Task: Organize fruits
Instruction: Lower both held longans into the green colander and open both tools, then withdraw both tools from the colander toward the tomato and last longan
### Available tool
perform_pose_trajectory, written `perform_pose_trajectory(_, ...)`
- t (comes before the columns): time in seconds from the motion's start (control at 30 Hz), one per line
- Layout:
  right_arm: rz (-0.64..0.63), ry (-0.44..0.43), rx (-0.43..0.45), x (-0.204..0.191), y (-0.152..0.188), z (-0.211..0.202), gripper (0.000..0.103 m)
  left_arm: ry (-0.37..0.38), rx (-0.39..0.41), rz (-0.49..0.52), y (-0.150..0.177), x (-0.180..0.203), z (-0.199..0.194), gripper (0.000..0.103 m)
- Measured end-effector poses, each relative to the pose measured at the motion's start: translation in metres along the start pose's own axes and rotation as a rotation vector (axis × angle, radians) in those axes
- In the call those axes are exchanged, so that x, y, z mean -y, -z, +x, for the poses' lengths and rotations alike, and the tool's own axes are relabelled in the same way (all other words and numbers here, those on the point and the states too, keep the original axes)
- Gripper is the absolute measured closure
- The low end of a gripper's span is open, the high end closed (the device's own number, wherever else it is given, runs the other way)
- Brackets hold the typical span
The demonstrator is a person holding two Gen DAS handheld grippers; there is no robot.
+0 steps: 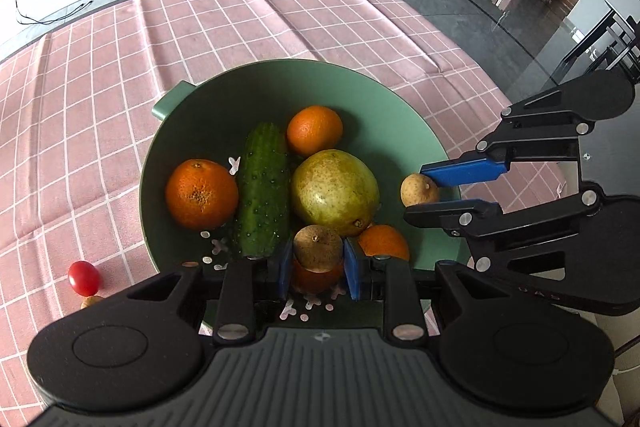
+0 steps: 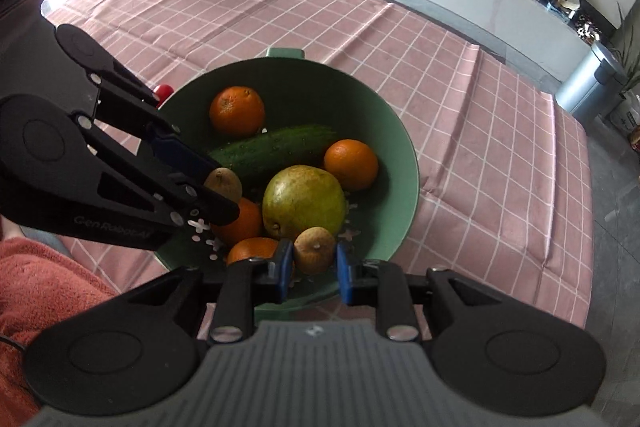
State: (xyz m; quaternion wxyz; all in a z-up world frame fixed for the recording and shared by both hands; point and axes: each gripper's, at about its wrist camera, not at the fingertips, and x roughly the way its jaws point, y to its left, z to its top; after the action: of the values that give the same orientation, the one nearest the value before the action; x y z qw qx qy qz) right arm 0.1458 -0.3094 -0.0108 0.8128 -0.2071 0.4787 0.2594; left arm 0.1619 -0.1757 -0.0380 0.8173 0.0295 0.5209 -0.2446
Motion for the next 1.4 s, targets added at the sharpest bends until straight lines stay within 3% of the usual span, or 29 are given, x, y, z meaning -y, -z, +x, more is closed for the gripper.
perform_pose_trajectory(0.3, -0.103, -0.018, -0.122, 0.001, -0.010, 0.023, 0.084, 0.016, -0.021, 0.007, -0.003, 0.000, 0.005, 0.073)
perform_pose_trajectory(0.67, -0.103, -0.024, -0.137, -0.001, -0.011, 0.025, 0.084, 0.019, -0.030, -0.002, -0.003, -0.001, 0.015, 0.066)
perform_pose_trajectory(0.9, -0.102, -0.006, -0.135, -0.002, -0.013, 0.017, 0.082, 0.019, -0.007, 0.002, 0.001, 0.000, 0.000, 0.061)
perform_pose_trajectory(1.03, -0.096, 0.010, -0.106, -0.006, -0.016, 0.000, 0.081, 0.006, 0.037, 0.013, 0.004, 0.001, -0.022, 0.059)
perform_pose_trajectory(1.27, 0.020, 0.059, 0.047, -0.018, -0.022, -0.048, 0.055, -0.072, 0.144, 0.066, 0.019, -0.004, -0.073, 0.056)
perform_pose_trajectory(1.4, 0.159, 0.045, 0.161, -0.031, -0.018, -0.065, 0.049, -0.109, 0.191, 0.109, 0.034, -0.012, -0.101, 0.056)
